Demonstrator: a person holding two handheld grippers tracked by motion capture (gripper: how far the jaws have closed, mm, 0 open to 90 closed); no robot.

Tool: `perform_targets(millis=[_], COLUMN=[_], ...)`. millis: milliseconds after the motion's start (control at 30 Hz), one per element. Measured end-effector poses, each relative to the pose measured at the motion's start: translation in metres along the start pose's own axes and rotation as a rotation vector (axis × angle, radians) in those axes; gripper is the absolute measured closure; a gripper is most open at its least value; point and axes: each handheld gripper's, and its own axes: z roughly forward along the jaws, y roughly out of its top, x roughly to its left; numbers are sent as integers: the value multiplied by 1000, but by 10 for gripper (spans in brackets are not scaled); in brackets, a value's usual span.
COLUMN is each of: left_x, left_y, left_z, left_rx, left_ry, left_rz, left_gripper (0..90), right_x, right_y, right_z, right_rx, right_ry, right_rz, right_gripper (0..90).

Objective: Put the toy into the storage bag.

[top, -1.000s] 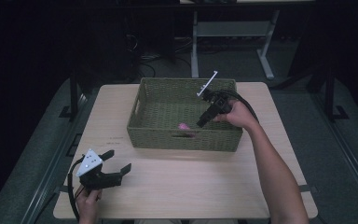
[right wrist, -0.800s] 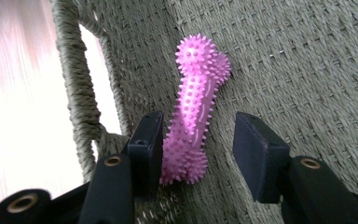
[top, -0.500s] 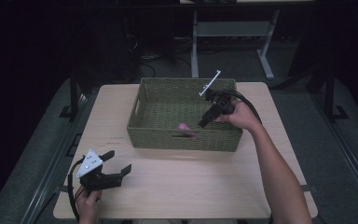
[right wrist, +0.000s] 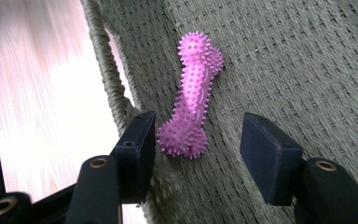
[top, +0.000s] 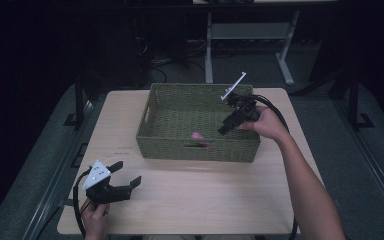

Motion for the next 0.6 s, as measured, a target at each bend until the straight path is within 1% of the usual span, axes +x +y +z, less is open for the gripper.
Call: perform_targets(millis=[167, 300, 467, 600], left_x=[0, 0, 0, 0], left_y=[0, 0, 0, 0], left_z=[0, 0, 0, 0], left_rx=[2, 3, 2, 2], left_ry=[0, 1, 3, 3], left_rz=[1, 2, 4, 2], left_gripper=[138, 138, 138, 138], right_x=[5, 10, 16, 20], right_y=[-1, -2, -2, -4], right_z=[-6, -11, -17, -21], right_rx=[-15, -26, -45, -47], right_ry=[-5, -4, -5, -5], right_rz=[-8, -26, -38, -37], right_gripper=[435, 431, 417, 381])
